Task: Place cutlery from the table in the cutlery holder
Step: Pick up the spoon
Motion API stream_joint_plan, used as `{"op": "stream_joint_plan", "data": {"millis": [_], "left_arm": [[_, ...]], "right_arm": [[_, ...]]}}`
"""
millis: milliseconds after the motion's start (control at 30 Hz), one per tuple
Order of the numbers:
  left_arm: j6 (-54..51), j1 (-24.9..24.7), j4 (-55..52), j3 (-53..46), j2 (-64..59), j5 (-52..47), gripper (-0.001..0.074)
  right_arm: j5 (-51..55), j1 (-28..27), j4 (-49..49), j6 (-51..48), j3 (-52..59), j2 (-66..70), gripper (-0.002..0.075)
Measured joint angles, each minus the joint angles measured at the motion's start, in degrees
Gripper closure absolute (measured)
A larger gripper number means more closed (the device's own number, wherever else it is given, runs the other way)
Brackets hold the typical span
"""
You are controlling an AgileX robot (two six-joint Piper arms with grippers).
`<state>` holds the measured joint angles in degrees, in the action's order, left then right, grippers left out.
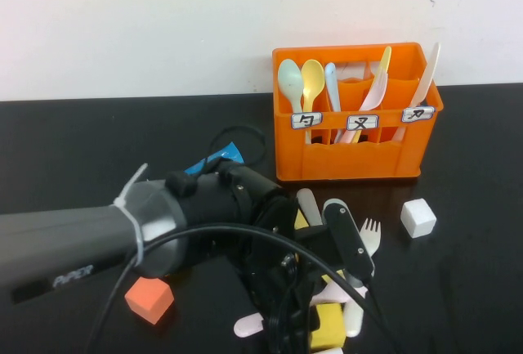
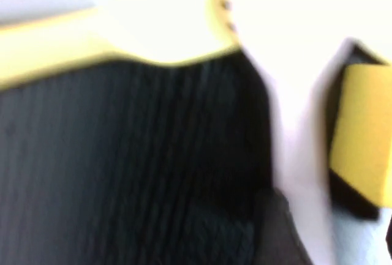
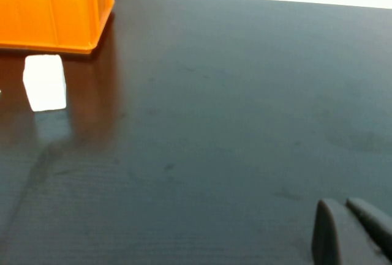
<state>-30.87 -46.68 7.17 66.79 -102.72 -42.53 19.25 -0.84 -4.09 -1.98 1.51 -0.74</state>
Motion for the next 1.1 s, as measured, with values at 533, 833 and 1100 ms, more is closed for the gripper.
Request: {"op": "stream_joint_plan", "data": {"millis": [533, 833, 1100], "left_arm": [[1.56, 0.1, 0.0, 0.26, -1.86, 3.89, 0.0412], [6.15, 0.66, 0.33, 0.83, -2.55, 5.19, 0.0622], [7.01, 0.66, 0.23, -4.84, 1.23, 11.01, 0.0622]], "right_arm": [[0.0, 0.0, 0.0, 0.0, 0.0, 0.0, 0.0729], [0.0, 0.0, 0.0, 0.0, 0.0, 0.0, 0.0729], [0.1, 0.0, 0.0, 0.0, 0.0, 0.0, 0.0729]]}}
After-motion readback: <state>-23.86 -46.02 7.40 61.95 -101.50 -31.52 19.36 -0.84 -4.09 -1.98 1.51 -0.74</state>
